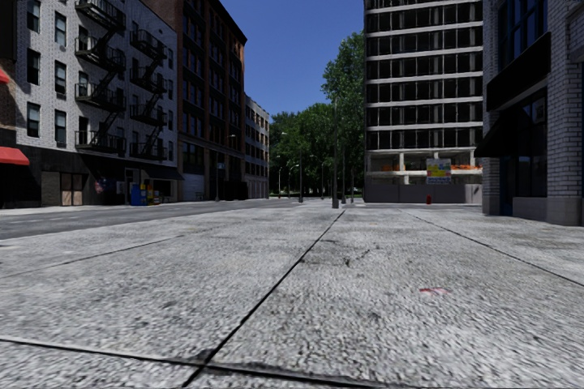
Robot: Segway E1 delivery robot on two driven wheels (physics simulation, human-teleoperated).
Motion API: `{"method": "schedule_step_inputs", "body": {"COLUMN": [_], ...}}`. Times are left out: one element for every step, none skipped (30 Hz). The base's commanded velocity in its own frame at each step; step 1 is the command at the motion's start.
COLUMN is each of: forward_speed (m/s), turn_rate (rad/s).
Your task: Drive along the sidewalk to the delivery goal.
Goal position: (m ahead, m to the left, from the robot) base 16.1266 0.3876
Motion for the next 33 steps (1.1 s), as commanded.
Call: {"method": "schedule_step_inputs", "body": {"forward_speed": [2.0, 2.0, 2.0, 2.0, 2.0, 2.0, 2.0, 2.0, 2.0, 2.0, 2.0, 2.0, 2.0, 2.0, 2.0, 2.0, 2.0, 2.0, 2.0, 2.0, 2.0, 2.0, 2.0, 2.0, 2.0, 2.0, 2.0, 2.0, 2.0, 2.0, 2.0, 2.0, 2.0], "turn_rate": [0.0, 0.0, 0.0, 0.0, 0.0, 0.0, 0.0, 0.0, 0.0, 0.0, 0.0, 0.0, 0.0, 0.0, 0.0, 0.0, 0.0, 0.0, 0.0, 0.0, 0.0, 0.0, 0.0, 0.0, 0.0, 0.0, 0.0, 0.0, 0.0, 0.0, 0.0, 0.0, 0.0]}}
